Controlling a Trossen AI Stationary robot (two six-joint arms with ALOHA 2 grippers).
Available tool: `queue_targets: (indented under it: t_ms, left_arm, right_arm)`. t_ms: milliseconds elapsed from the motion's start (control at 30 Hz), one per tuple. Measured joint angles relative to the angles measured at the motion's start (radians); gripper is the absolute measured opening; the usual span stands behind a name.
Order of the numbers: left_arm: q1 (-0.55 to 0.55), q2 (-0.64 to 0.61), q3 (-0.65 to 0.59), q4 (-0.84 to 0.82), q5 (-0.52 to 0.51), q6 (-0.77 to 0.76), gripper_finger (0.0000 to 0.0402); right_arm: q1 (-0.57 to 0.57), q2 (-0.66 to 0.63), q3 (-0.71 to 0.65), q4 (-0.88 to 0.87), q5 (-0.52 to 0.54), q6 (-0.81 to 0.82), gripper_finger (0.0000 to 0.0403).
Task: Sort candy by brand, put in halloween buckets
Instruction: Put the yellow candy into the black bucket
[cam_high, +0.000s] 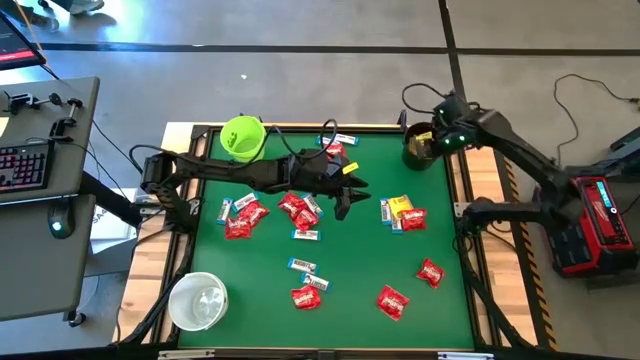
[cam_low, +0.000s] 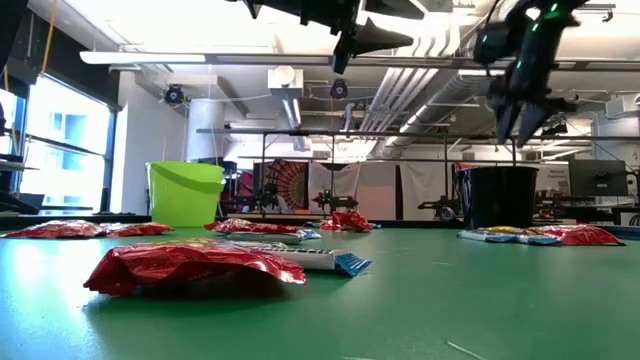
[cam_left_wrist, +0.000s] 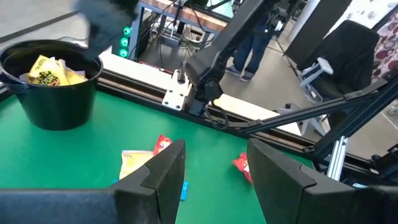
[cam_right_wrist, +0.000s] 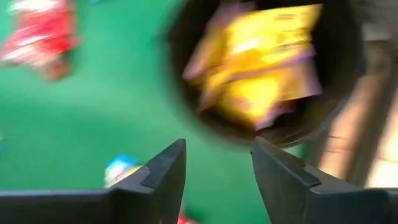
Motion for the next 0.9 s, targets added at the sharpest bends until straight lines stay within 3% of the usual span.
queue_targets:
  t_ms: [100,167,333,700,900]
  left_arm:
    - [0.006,0.000,0.000,-0.019,-0.001,0.002,0.0163]
    - [0.008,0.000,0.000,-0.028,-0.003,0.002,0.0163]
    - [0.011,0.000,0.000,-0.048,0.050,0.004,0.0163]
    - [0.010,0.000,0.000,-0.064,0.054,0.011,0.0163]
    - [0.009,0.000,0.000,-0.064,0.054,0.011,0.0163]
  right_arm:
    - [0.066,-0.084,-0.020,0.002,-0.184,-0.041,0.0170]
    - [0.122,-0.128,-0.055,0.015,-0.215,-0.020,0.0170]
    - [0.221,-0.182,-0.194,0.109,-0.179,0.083,0.0170]
    - [0.348,-0.182,-0.533,0.422,-0.166,0.224,0.0169]
    - [0.406,-0.182,-0.599,0.472,-0.048,0.229,0.0169]
